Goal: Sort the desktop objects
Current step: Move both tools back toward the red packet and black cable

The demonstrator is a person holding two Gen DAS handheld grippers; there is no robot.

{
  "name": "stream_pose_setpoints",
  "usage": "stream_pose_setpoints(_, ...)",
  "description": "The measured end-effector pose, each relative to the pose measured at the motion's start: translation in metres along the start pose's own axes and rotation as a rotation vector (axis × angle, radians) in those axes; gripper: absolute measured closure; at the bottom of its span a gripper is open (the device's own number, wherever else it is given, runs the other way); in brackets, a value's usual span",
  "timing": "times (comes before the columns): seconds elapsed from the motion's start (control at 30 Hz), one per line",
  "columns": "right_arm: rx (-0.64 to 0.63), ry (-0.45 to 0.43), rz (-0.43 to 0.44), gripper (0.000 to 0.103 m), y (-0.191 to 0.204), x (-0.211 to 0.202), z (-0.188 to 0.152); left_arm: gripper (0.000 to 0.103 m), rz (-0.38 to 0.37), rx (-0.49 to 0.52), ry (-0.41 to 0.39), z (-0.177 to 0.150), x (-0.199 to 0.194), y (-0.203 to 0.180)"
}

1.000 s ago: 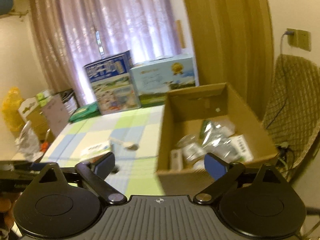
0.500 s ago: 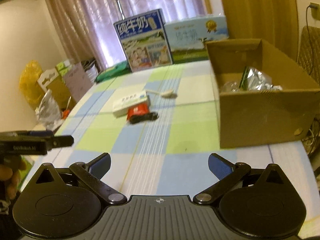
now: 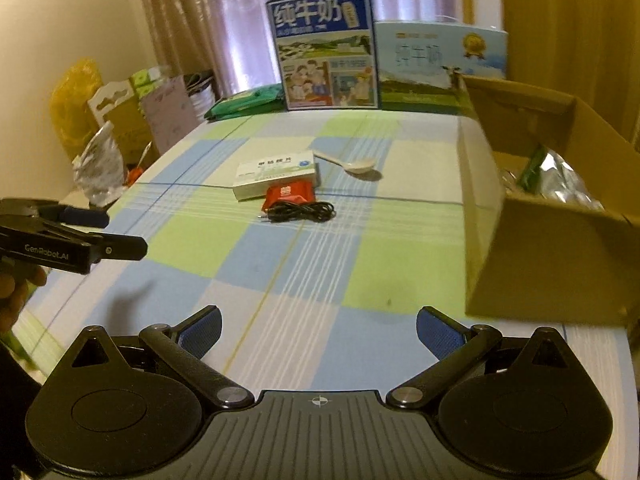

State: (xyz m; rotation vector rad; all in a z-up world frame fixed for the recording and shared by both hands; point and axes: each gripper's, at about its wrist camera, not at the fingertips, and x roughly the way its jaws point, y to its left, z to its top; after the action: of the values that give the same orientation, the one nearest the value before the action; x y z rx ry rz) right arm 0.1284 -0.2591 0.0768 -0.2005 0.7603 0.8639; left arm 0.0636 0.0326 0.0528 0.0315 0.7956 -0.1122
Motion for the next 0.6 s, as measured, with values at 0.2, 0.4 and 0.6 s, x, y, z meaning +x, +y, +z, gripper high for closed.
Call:
stream_pose_setpoints(0.2,-0.132,0.015,0.031,0.002,0.004,0.041,0.023,0.007,-0.041,0.080,0.031,0.012,0.035,0.009)
stream_pose_setpoints(0.4,-0.236,0.018,0.064,0.019,0.000,0.087,0.050,0.007,-0.066,0.250,0.031,0.029,0.069,0.007)
stream_pose_setpoints(0.6,-0.300,0.058,0.069,0.032,-0.006,0.135,0.073,0.010,-0.135,0.315,0.011,0.047,0.100,0.008)
